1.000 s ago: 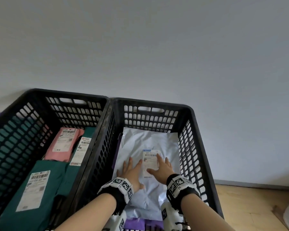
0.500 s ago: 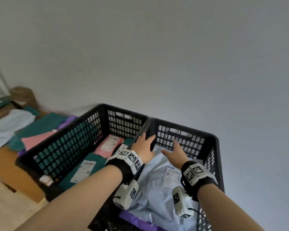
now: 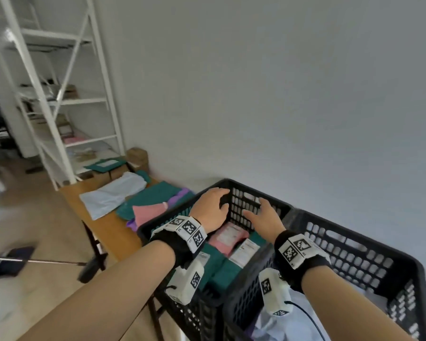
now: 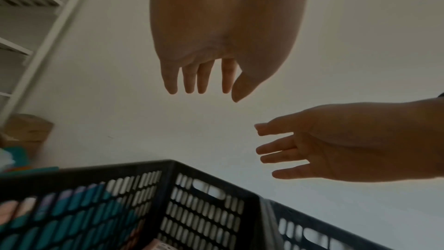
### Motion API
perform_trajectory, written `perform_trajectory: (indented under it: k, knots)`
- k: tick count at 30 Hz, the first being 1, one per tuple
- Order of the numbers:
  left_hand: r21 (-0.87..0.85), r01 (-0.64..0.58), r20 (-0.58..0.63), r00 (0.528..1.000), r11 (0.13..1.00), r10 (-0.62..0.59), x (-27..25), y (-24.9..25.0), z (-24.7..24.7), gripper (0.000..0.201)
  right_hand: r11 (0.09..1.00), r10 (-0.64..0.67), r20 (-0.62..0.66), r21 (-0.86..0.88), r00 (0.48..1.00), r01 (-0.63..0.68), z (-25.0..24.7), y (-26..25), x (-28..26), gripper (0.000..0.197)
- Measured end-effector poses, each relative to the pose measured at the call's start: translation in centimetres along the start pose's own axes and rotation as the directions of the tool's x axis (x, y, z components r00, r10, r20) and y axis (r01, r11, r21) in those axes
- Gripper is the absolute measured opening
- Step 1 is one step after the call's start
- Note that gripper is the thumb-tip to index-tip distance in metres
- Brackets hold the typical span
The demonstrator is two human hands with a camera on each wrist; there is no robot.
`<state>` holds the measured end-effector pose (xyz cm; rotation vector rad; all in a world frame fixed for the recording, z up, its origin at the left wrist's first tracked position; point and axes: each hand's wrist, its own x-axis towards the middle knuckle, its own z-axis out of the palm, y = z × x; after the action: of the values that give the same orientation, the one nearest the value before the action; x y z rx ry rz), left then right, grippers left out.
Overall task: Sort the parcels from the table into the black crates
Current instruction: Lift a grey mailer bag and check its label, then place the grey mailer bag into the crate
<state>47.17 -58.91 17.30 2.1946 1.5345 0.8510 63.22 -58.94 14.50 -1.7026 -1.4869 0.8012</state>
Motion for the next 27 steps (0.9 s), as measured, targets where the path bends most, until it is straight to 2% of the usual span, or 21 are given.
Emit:
perform_trajectory:
  k: [4, 12, 15, 17, 19, 22, 27]
  knots:
    - [0.011, 0.063, -0.061, 0.996, 0.998, -0.062, 0.3, -5.7, -4.4, 0.039, 0.998, -0.052, 0.048, -0.022, 0.998, 0.053, 5.4, -4.2, 2.2, 0.073]
    - [0.038, 0.158, -0.094, 0.984, 0.987, -0.154, 0.4, -21.5, -13.3, 0.041, 0.999, -0.041, 0.128, -0.009, 0.991, 0.043, 19.6, -12.4, 7.1, 0.069]
    - [0.047, 0.217, -0.062, 0.975, 0.975, -0.214, 0.4, -27.6, -16.0, 0.042, 1.000, -0.027, 0.140, -0.010, 0.990, 0.029, 24.6, -15.4, 8.2, 0.062]
    - [0.042, 0.247, -0.051, 0.968, 0.968, -0.244, 0.2, -31.3, -17.6, 0.042, 1.000, -0.024, 0.135, -0.011, 0.991, 0.026, 28.2, -16.7, 9.2, 0.064]
    - [0.036, 0.266, -0.048, 0.963, 0.963, -0.264, 0.0, -34.8, -18.8, 0.042, 1.000, -0.008, 0.144, 0.001, 0.990, 0.008, 31.4, -17.7, 10.1, 0.069]
    - [0.039, 0.321, -0.019, 0.947, 0.946, -0.320, -1.2, -39.4, -19.9, 0.042, 0.997, 0.032, 0.231, -0.077, 0.972, -0.015, 35.7, -18.7, 10.9, 0.064]
    - [0.015, 0.409, 0.044, 0.911, 0.912, -0.409, -3.4, -46.2, -20.1, 0.044, 0.991, 0.062, 0.254, -0.131, 0.965, -0.029, 41.5, -18.9, 12.2, 0.064]
